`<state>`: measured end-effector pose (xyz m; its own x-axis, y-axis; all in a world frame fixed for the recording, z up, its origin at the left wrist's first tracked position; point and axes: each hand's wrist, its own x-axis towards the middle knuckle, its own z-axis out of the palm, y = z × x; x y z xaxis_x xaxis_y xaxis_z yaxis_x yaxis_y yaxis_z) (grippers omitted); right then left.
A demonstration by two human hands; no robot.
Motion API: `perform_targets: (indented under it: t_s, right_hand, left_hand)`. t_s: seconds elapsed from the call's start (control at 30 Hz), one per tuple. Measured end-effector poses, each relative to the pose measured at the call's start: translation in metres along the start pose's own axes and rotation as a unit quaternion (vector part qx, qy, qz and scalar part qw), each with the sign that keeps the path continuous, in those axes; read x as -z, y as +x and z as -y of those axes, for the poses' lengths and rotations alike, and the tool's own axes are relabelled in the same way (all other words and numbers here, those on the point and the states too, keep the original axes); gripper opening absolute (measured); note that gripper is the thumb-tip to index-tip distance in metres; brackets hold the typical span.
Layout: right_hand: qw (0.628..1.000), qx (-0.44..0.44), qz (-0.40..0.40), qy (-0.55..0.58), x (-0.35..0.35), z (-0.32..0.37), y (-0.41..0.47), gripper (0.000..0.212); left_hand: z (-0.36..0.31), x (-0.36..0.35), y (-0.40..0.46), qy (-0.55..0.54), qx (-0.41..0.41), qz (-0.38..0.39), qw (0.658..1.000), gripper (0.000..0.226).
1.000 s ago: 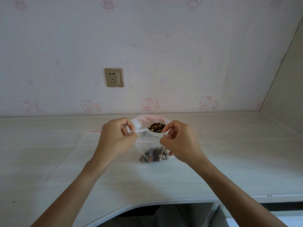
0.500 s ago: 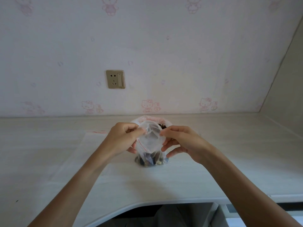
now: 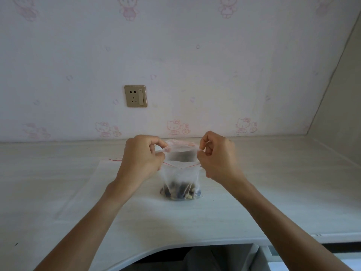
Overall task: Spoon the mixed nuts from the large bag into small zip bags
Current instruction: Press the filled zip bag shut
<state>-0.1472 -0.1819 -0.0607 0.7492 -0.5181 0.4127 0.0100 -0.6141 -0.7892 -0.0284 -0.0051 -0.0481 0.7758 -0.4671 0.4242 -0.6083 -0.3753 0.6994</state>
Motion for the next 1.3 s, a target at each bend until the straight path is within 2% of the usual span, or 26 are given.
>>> perform_targets:
  t_s: [0.03, 0.1, 0.2, 0.27, 0.47, 0.57, 0.67, 0.73, 0.8, 0.97, 1.13, 1.23, 1.3]
  right_hand:
    - [1.0, 0.0, 0.005, -0.015, -0.001, 0.004, 0.0, 0.029]
    - [0.998, -0.036, 0.036, 0.025, 0.001, 0.01, 0.003, 0.02]
    - [0.986, -0.104, 0.078, 0.108, 0.011, 0.016, 0.009, 0.008]
    - [0.982, -0.113, 0.091, 0.122, 0.016, 0.015, 0.011, 0.003]
    - [0.985, -0.077, 0.124, 0.093, 0.027, 0.015, 0.015, 0.017]
    - [0.989, -0.036, 0.133, 0.051, 0.035, 0.014, 0.017, 0.029]
    - [0.988, 0.074, 0.123, -0.054, 0.038, 0.014, 0.015, 0.028]
    - [0.97, 0.169, 0.116, -0.134, 0.04, 0.015, 0.012, 0.026]
    - [0.949, 0.222, 0.134, -0.178, 0.04, 0.017, 0.009, 0.024]
    - [0.906, 0.231, 0.231, -0.269, 0.045, 0.019, 0.008, 0.024]
    - [0.876, 0.259, 0.204, -0.352, 0.051, 0.018, 0.019, 0.019]
    - [0.881, 0.266, 0.194, -0.339, 0.055, 0.023, 0.024, 0.012]
    - [0.886, 0.257, 0.2, -0.331, 0.059, 0.026, 0.026, 0.013]
  left_hand:
    - [-0.002, 0.002, 0.002, 0.026, -0.008, 0.005, 1.0, 0.033]
    - [-0.006, 0.004, 0.005, 0.036, -0.008, 0.024, 0.999, 0.022]
    - [-0.01, 0.006, 0.005, -0.002, 0.008, 0.044, 0.999, 0.014]
    - [-0.012, 0.009, 0.005, -0.022, 0.014, 0.048, 0.999, 0.015]
    - [-0.016, 0.02, 0.011, 0.011, 0.018, 0.048, 0.999, 0.022]
    - [-0.012, 0.029, 0.016, 0.046, 0.016, 0.08, 0.996, 0.02]
    - [-0.011, 0.034, 0.019, 0.084, -0.017, 0.093, 0.992, 0.016]
    - [-0.01, 0.035, 0.018, 0.063, -0.038, 0.098, 0.992, 0.026]
    - [-0.007, 0.035, 0.017, 0.039, -0.053, 0.104, 0.992, 0.032]
    - [-0.003, 0.035, 0.017, 0.086, -0.11, 0.133, 0.981, 0.039]
    - [-0.005, 0.037, 0.02, 0.129, -0.135, 0.162, 0.969, 0.042]
    - [-0.006, 0.039, 0.021, 0.128, -0.14, 0.195, 0.962, 0.03]
    - [-0.004, 0.044, 0.022, 0.129, -0.146, 0.247, 0.949, 0.011]
